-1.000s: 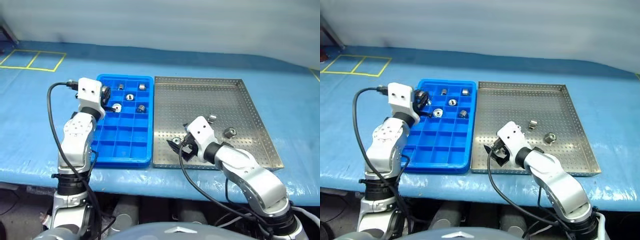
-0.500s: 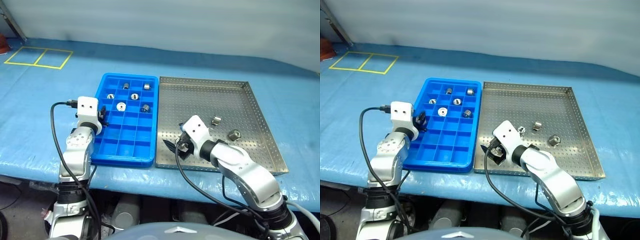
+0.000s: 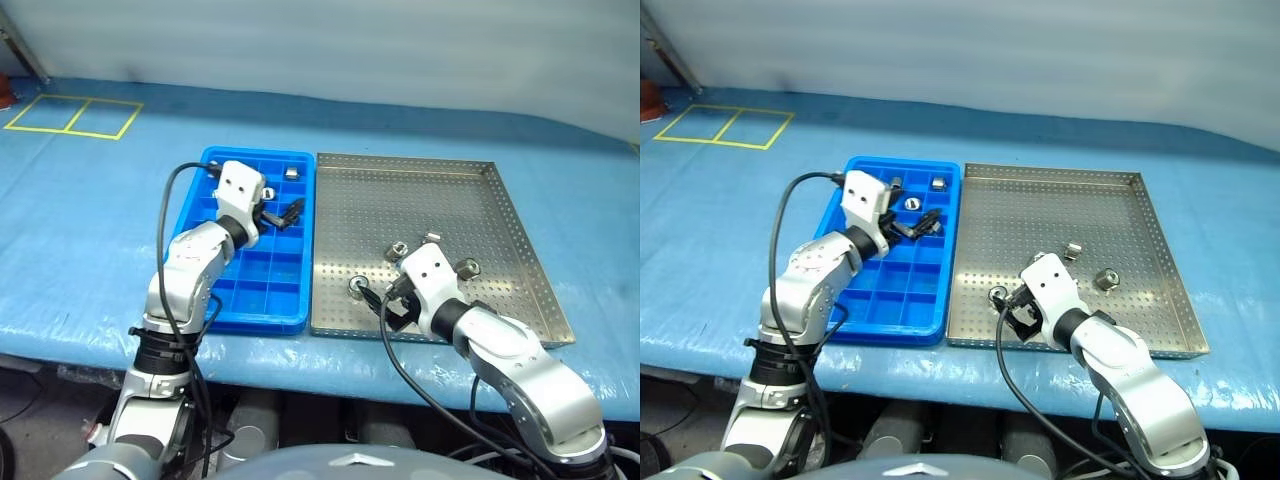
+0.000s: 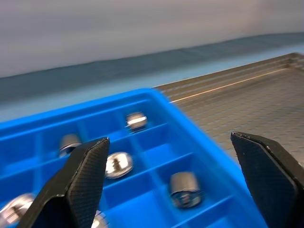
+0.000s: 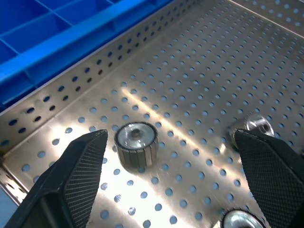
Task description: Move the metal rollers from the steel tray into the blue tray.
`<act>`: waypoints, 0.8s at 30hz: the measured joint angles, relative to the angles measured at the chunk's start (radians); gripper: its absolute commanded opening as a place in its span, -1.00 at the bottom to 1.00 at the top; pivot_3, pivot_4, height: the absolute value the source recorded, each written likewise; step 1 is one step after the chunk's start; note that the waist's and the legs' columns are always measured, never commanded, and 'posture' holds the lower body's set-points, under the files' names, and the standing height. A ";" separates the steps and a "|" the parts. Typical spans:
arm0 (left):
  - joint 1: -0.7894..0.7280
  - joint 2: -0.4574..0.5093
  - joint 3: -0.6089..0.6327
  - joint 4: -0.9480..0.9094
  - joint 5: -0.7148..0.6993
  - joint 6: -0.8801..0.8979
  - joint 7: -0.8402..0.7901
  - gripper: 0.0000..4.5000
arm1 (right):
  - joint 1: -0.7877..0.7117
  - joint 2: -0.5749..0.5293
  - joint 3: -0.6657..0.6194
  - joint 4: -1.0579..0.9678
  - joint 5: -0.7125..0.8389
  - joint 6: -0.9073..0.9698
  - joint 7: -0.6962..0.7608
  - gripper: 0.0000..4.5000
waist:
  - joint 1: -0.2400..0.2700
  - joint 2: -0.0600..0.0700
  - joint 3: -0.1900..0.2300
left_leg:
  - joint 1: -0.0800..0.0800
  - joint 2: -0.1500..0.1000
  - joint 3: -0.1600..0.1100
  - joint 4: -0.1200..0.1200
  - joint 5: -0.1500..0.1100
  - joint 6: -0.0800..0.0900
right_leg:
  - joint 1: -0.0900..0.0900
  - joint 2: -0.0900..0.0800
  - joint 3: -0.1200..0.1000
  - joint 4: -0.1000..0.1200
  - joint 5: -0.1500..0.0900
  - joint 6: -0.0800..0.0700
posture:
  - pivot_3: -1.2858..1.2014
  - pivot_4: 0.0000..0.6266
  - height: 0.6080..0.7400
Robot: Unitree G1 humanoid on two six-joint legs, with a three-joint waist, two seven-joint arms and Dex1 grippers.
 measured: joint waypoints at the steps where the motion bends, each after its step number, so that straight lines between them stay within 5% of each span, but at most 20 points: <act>1: -0.023 0.000 -0.051 0.022 -0.010 0.014 -0.056 0.98 | 0.029 -0.004 -0.021 -0.009 0.000 0.006 0.000 1.00 | -0.006 0.000 0.000 | 0.000 0.000 0.000 0.000 0.000 0.000 | 0.000 0.000 0.000 0.001 0.000 0.000 | 0.14 -0.52 1.00; 19: -0.196 0.102 -0.506 0.268 0.125 -0.032 -0.486 0.98 | 0.127 0.030 -0.055 -0.075 -0.002 0.028 -0.047 1.00 | -0.056 0.001 0.000 | 0.000 0.001 0.000 0.000 0.000 0.000 | -0.001 0.001 0.001 0.001 -0.001 -0.001 | 0.07 -0.52 1.00; 24: -0.222 0.095 -0.546 0.298 0.188 -0.072 -0.506 0.44 | 0.133 0.040 -0.046 -0.078 -0.005 0.028 -0.062 1.00 | -0.057 0.001 0.000 | 0.000 0.001 0.000 0.000 0.000 0.000 | -0.001 0.001 0.001 0.001 -0.001 -0.001 | 0.07 -0.52 1.00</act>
